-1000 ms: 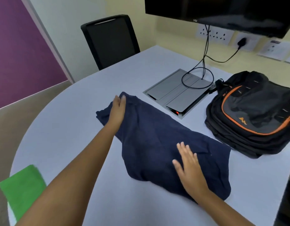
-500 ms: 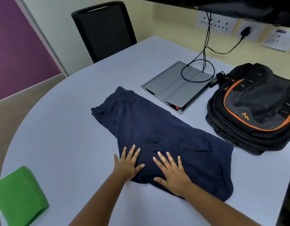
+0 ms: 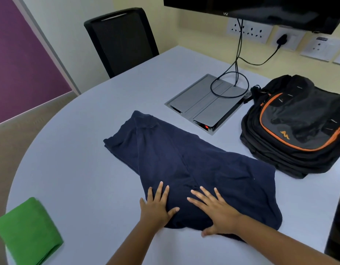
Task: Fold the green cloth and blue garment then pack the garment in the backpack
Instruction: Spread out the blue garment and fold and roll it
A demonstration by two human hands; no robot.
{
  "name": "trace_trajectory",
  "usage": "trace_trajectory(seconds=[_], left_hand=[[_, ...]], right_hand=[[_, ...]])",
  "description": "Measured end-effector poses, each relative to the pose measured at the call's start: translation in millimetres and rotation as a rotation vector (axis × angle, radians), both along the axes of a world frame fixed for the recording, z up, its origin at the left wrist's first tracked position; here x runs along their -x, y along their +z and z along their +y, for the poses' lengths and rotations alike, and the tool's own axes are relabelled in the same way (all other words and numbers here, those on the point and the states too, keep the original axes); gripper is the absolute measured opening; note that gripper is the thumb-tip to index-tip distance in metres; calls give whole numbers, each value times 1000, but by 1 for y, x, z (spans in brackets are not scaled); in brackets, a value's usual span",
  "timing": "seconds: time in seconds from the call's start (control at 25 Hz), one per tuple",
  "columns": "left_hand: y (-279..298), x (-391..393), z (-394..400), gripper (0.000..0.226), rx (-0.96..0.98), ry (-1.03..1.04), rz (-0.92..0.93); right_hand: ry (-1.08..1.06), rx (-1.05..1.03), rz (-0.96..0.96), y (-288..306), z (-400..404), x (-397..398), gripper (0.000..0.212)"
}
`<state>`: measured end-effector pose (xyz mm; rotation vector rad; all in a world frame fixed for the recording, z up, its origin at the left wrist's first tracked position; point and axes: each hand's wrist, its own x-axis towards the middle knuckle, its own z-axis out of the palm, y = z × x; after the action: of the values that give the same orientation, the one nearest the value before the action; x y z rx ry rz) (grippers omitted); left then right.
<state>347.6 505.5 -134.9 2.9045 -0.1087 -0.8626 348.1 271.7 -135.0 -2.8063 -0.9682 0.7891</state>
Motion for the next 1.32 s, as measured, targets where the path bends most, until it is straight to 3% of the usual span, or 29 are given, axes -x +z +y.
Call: trace_trajectory(seconds=[0.12, 0.2, 0.32, 0.4, 0.48, 0.6, 0.68, 0.72, 0.88, 0.96, 1.0, 1.08, 1.12, 1.2, 1.32], left_hand=[[2, 19, -12, 76, 103, 39, -44], [5, 19, -9, 63, 265, 152, -180], [16, -9, 11, 42, 524, 487, -425], [20, -37, 26, 44, 552, 586, -508], [27, -63, 34, 57, 641, 735, -415], [36, -93, 30, 71, 872, 1161, -123], [42, -108, 29, 78, 895, 1282, -1], [43, -114, 30, 80, 869, 1286, 34], [39, -134, 34, 75, 815, 1340, 67], [39, -142, 32, 64, 966, 1373, 73], [42, -147, 30, 58, 1085, 1349, 91], [57, -155, 24, 46, 1323, 1269, 94], [67, -160, 24, 43, 1417, 1233, 67], [88, -172, 31, 42, 1572, 1146, -37], [115, -186, 58, 39, 1779, 968, -213]], right_hand=[[87, 28, 43, 6, -31, 7, 107], [55, -25, 141, 13, -45, 12, 104], [-390, -411, 337, 26, -43, 13, 79], [-752, -629, 258, 24, -34, 6, 59], [-883, -585, 209, 19, -17, -4, 47], [-929, -468, 237, 10, 2, -13, 53], [-991, -440, 288, 5, 7, -23, 45], [-1021, -433, 322, 2, 8, -28, 34], [-981, -403, 418, 10, 16, -52, 57], [-991, -515, 543, 8, 15, -61, 37], [-1005, -585, 649, 8, 16, -62, 38], [-997, -690, 736, 6, 18, -68, 76], [-992, -773, 703, 11, 21, -73, 69], [-975, -949, 582, 27, 25, -88, 32], [-929, -1101, 412, 59, 27, -115, 26]])
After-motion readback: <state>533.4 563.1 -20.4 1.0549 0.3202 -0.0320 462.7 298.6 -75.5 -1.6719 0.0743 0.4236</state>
